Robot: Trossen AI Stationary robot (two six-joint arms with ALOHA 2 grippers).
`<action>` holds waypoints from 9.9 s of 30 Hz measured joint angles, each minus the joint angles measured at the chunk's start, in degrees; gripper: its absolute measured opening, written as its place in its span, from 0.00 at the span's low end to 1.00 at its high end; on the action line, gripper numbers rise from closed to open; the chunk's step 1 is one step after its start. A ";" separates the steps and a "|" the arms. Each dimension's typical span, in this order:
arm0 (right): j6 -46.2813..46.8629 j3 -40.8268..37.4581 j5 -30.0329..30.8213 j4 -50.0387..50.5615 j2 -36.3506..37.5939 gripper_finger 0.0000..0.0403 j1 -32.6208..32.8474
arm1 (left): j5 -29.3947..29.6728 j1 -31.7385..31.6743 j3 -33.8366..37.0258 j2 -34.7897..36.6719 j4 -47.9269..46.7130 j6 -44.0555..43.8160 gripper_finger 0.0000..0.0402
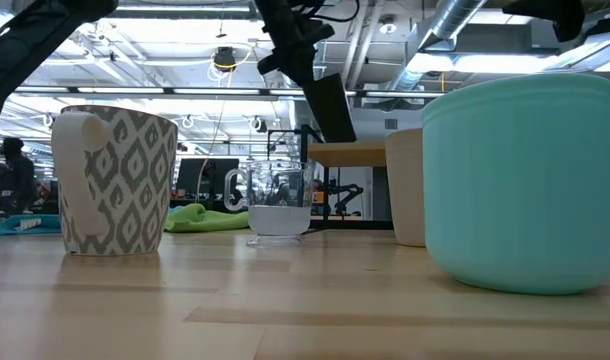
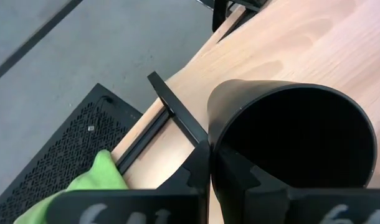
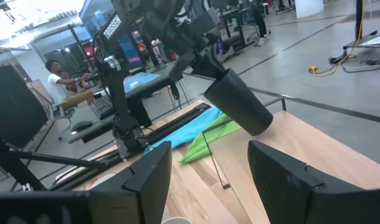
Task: Stack small to large cups/mugs on shelf
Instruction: Put the black cup on the shelf, then move the black cup to the top right of the shelf, then put the white cup on the shelf
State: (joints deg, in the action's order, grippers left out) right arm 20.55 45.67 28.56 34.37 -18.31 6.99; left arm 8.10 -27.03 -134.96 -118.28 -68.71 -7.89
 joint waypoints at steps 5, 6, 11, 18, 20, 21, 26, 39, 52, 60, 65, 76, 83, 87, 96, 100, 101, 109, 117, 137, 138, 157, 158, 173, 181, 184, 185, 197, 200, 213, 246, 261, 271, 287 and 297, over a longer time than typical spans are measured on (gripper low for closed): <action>0.00 0.00 0.00 0.00 -0.01 0.58 0.00 | -2.32 0.11 -0.04 0.01 -2.64 -1.09 0.00; 0.01 0.00 -0.01 0.01 0.00 0.58 -0.01 | -2.84 0.27 -0.04 0.02 -2.75 -1.58 0.00; 0.00 0.00 0.00 0.00 -0.01 0.58 0.00 | -3.33 2.58 -0.04 0.02 -1.94 -1.83 0.00; -0.01 0.00 -0.02 0.00 0.00 0.58 0.01 | -6.34 4.27 -0.04 1.27 -2.30 -4.24 0.00; -0.01 0.00 0.00 0.00 0.00 0.58 -0.01 | -6.15 4.51 -0.04 2.12 -1.98 -4.38 0.00; -0.01 0.00 -0.01 0.00 -0.01 0.58 0.00 | -6.12 4.42 -0.04 2.55 -1.96 -4.72 0.00; -0.01 0.00 0.00 0.00 0.00 0.58 -0.01 | -5.96 3.21 -0.04 2.47 -3.30 -5.32 0.00; 0.01 0.00 -0.01 -0.09 -0.02 0.58 0.00 | -2.55 2.89 -0.09 0.35 -5.17 -3.16 0.00; -0.01 0.00 -0.01 -0.09 -0.02 0.58 0.01 | -0.03 3.14 -0.04 0.28 -3.58 -2.56 0.07; -0.01 0.00 0.00 -0.07 -0.02 0.58 0.00 | 0.22 3.19 -0.04 0.28 -0.39 -2.23 0.18; -0.01 0.00 0.00 -0.07 -0.02 0.58 0.01 | 0.15 3.19 -0.04 0.26 1.71 -2.21 0.22; -0.01 0.00 -0.02 -0.07 -0.02 0.58 0.01 | -0.28 3.21 -0.04 0.26 6.36 -0.89 0.23; -3.21 0.00 0.72 -4.97 -0.92 0.58 0.01 | -1.00 3.58 0.07 1.55 7.20 -1.66 0.23; -10.04 1.22 2.23 -11.90 -5.44 0.57 -0.06 | -1.42 4.30 0.02 5.08 9.22 -2.43 0.23; -10.11 19.75 8.73 -5.72 -28.59 0.47 -9.24 | 2.59 7.75 -0.04 14.31 9.29 -5.27 0.23; -7.24 30.41 0.54 0.06 -38.70 0.42 -17.03 | 3.21 9.11 -0.04 17.55 9.03 -5.71 0.23; -6.57 32.86 -3.67 1.80 -41.08 0.41 -19.36 | 3.28 9.42 -0.04 18.30 9.03 -6.10 0.23; -4.06 46.75 -24.58 13.98 -58.99 0.41 -32.12 | 3.61 11.59 -0.04 21.76 8.95 -6.55 0.23; -7.16 53.57 -27.17 19.01 -70.22 0.52 -33.39 | 3.98 11.70 -0.04 22.38 8.16 -6.55 0.23; -8.60 57.22 -27.04 22.15 -78.64 0.58 -37.47 | 3.73 11.69 -0.04 22.36 8.14 -6.31 0.23; -8.60 57.22 -27.04 22.41 -78.79 0.58 -37.56 | 3.74 11.69 -0.04 22.36 8.13 -6.31 0.23; -9.04 57.11 -27.15 27.33 -76.20 0.03 -38.68 | 3.95 11.69 -0.04 22.34 8.18 -6.18 0.23; -9.09 57.15 -27.15 27.97 -74.99 0.02 -39.15 | 3.95 11.69 -0.04 22.34 8.20 -5.80 0.23; -9.43 54.62 -22.42 50.00 -54.88 0.01 -56.81 | 4.35 11.67 -0.04 22.32 8.24 -2.87 0.23; -4.54 43.30 -19.75 49.07 -47.08 0.02 -60.10 | 4.35 11.67 -0.04 22.32 8.94 -2.19 0.23; -2.31 39.51 -16.72 46.82 -46.14 0.02 -60.07 | 4.35 11.67 -0.04 22.32 9.83 -1.76 0.23; -1.65 38.67 -16.41 46.02 -45.89 0.02 -60.15 | 4.35 11.67 -0.04 22.32 9.95 -1.76 0.23; 2.29 36.28 -12.37 42.69 -46.58 0.04 -61.78 | 4.35 11.67 -0.04 22.32 9.93 -0.63 0.23; 3.31 36.28 -11.77 42.75 -46.64 0.04 -61.78 | 4.35 11.67 -0.04 22.32 9.93 0.13 0.23; 6.48 36.30 -10.23 43.58 -48.37 0.04 -61.80 | 4.33 11.67 -0.04 22.32 9.90 1.55 0.23; 7.57 36.33 -9.42 44.65 -49.31 0.15 -61.78 | 4.33 11.63 -0.04 22.32 9.88 3.84 0.23; 7.51 36.33 -9.46 44.01 -49.31 0.20 -61.78 | 4.33 11.63 -0.04 22.32 9.88 3.83 0.23; 7.53 36.33 -9.46 43.46 -49.22 0.37 -61.78 | 4.33 11.63 -0.04 22.32 9.88 3.83 0.23; 4.83 50.50 -15.86 41.57 -44.47 0.40 -61.34 | -9.96 12.51 -0.02 21.64 9.85 5.06 0.23; 4.49 60.28 -16.71 44.97 -39.01 0.40 -53.25 | -8.96 18.37 9.02 16.12 5.72 -4.74 0.26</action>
State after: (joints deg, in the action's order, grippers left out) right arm 25.04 105.95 11.84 79.34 -57.31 -46.26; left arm -0.86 -8.66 -125.94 -102.16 -62.99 -12.62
